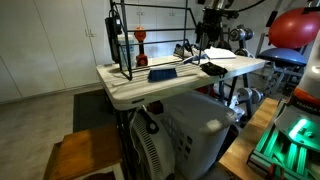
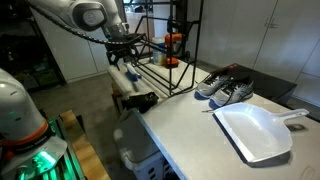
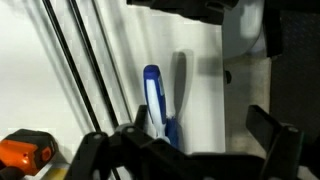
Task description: Pick up the blue brush and use it to brush the second rail of the rack and then place it to the right side of the shoe rack when done brushing
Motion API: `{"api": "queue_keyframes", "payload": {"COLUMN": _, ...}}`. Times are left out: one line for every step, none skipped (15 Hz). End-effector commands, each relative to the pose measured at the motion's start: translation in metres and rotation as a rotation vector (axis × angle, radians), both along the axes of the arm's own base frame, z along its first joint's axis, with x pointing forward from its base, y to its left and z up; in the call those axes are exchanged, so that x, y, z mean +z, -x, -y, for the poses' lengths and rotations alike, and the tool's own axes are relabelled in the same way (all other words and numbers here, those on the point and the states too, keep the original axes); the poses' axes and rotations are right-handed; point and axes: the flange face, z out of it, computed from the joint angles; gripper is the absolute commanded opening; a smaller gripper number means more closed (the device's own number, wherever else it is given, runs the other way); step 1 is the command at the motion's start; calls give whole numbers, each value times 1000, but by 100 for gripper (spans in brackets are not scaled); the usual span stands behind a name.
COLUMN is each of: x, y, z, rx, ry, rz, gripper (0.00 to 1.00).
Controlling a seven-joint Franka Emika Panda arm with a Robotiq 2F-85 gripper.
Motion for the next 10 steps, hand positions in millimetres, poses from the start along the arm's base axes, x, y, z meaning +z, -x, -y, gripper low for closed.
{"api": "queue_keyframes", "payload": {"x": -5, "y": -3, "z": 2, "rx": 25, "ry": -21, "rz": 8, "gripper": 100}}
{"api": "queue_keyframes", "payload": {"x": -10, "y": -6, "z": 5, "rx": 42, "ry": -34, "rz": 12, "gripper": 100}}
{"api": "queue_keyframes", "payload": {"x": -14, "y": -8, "z": 7, "rx": 49, "ry": -38, "rz": 12, "gripper": 100}}
{"api": "queue_keyframes", "payload": {"x": -16, "y": -9, "z": 8, "rx": 53, "ry": -38, "rz": 11, "gripper": 100}}
{"api": "queue_keyframes", "payload": {"x": -17, "y": -9, "z": 8, "rx": 55, "ry": -38, "rz": 10, "gripper": 100}}
{"api": "queue_keyframes", "payload": {"x": -17, "y": -9, "z": 7, "rx": 56, "ry": -38, "rz": 11, "gripper": 100}}
{"api": "queue_keyframes", "payload": {"x": -17, "y": -9, "z": 7, "rx": 57, "ry": -38, "rz": 11, "gripper": 100}}
{"api": "queue_keyframes", "payload": {"x": -18, "y": -11, "z": 7, "rx": 68, "ry": -53, "rz": -3, "gripper": 100}}
{"api": "queue_keyframes", "payload": {"x": -20, "y": -16, "z": 8, "rx": 79, "ry": -70, "rz": 2, "gripper": 100}}
{"api": "queue_keyframes", "payload": {"x": -20, "y": -17, "z": 8, "rx": 88, "ry": -90, "rz": 3, "gripper": 100}}
